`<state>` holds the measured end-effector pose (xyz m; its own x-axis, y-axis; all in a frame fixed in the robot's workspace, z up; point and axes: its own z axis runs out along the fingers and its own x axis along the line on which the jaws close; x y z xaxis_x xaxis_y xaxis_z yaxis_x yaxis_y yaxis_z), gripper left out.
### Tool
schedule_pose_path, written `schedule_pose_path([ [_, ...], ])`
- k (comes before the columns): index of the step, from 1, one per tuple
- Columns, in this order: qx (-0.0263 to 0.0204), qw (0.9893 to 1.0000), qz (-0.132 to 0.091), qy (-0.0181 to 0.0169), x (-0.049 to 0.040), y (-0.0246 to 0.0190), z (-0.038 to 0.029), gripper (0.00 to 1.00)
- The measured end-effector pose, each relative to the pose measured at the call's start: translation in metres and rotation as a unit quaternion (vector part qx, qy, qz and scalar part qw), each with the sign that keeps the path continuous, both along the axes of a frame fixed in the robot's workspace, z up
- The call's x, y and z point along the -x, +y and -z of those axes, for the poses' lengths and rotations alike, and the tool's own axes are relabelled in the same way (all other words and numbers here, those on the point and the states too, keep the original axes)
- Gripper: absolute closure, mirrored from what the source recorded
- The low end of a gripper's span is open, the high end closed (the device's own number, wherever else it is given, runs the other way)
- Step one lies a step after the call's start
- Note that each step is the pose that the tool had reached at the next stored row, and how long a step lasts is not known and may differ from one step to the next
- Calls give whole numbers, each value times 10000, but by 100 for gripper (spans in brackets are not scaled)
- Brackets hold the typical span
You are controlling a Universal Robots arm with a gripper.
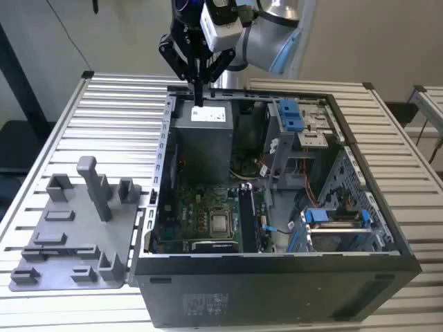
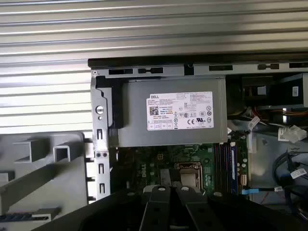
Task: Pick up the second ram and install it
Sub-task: 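Reach for the second ram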
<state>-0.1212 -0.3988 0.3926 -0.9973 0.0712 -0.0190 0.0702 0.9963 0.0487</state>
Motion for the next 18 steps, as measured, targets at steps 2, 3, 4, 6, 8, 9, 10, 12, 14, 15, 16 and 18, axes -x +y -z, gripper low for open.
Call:
schedule_pose_path([
  [2,0,10000,0,0,0,0,0,89],
  [3,0,10000,0,0,0,0,0,89],
  [4,0,10000,0,0,0,0,0,89],
  [6,0,10000,0,0,0,0,0,89],
  [8,0,10000,0,0,0,0,0,89],
  [9,0,10000,0,0,0,0,0,89],
  [10,0,10000,0,0,0,0,0,89],
  [12,0,10000,0,0,0,0,-1,89],
  [14,0,10000,0,0,0,0,-1,89],
  [15,0,10000,0,0,0,0,-1,89],
  [16,0,10000,0,0,0,0,-1,89],
  [18,1,10000,0,1,5,0,-2,89],
])
